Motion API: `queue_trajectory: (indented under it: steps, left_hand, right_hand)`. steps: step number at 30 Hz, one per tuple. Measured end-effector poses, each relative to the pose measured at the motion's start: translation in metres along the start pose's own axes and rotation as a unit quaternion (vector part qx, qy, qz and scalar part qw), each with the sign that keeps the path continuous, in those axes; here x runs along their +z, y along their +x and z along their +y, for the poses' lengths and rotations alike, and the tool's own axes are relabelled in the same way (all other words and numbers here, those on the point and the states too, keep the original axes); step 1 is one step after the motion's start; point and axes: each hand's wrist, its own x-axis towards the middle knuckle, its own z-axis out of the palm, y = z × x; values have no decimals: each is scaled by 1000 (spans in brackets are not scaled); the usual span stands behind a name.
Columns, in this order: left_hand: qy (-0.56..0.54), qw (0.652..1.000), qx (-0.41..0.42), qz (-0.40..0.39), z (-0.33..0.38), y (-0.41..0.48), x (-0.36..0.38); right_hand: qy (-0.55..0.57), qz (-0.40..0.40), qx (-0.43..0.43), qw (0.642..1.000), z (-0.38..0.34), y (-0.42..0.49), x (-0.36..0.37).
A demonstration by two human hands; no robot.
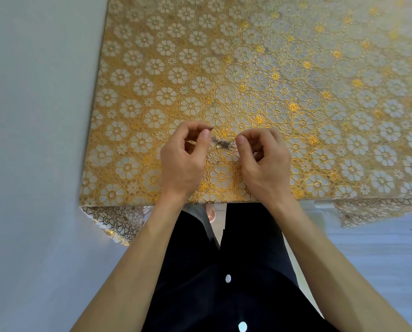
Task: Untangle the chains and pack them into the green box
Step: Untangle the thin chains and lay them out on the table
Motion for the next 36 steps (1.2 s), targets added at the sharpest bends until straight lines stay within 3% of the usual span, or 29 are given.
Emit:
queue_trajectory:
  steps: [10,23,27,31,36]
  left_hand:
    - [37,997,34,53,-4,2,2]
    - [7,1000,28,0,0,-1,0]
    - [108,990,87,-35,-6,-2,1]
    - [256,947,170,-91,-12,3,-2]
    - [297,934,173,-103,-8,13,-15]
  right_hand:
    - [-11,-6,-17,1000,-1,-1,0]
    - [-37,3,-23,999,0,0,1]
    - [-85,-48,-50,994,1,-6,-5]
    - [-123,-66,-53,989,5,-8,-14]
    - [-97,-96,-46,990,-1,5,-18]
